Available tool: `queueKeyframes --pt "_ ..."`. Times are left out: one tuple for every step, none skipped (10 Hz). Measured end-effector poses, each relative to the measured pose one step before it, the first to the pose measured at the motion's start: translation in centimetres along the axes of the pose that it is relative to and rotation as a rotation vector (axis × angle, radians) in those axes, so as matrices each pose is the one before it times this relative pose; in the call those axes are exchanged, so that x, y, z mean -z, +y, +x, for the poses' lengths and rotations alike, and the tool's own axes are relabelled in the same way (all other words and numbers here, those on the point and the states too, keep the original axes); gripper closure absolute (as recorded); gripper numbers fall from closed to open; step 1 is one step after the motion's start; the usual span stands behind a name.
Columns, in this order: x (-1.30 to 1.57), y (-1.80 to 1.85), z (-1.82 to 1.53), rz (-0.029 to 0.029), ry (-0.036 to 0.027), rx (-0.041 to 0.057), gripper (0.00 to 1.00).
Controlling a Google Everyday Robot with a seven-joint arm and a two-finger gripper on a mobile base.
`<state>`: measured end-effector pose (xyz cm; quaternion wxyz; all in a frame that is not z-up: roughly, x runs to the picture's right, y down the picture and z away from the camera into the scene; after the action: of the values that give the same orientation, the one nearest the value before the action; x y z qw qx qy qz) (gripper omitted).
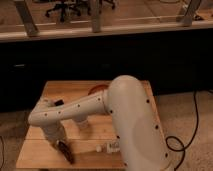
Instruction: Drag the pepper across the table
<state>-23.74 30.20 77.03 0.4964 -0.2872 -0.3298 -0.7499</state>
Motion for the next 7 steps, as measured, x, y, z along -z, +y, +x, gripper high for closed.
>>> queueKeyframes --pt "0.023 -0.022 0.032 0.00068 0.00049 0.00141 1.0" --pt "0.055 -0.033 0.084 0.00147 0.0007 0.00208 1.0" --pt "0.064 -0.042 0.093 0.00186 0.00076 0.00169 1.0" --pt "0.076 -0.026 0.129 0.00158 0.00124 0.00205 1.0" --pt "0.147 -0.066 0.164 0.00195 0.00291 0.00311 1.0" --pt "0.173 -0.084 0.198 0.00229 0.00342 0.00393 1.0" --pt "0.095 -0.055 0.152 0.00193 0.0017 0.00286 1.0"
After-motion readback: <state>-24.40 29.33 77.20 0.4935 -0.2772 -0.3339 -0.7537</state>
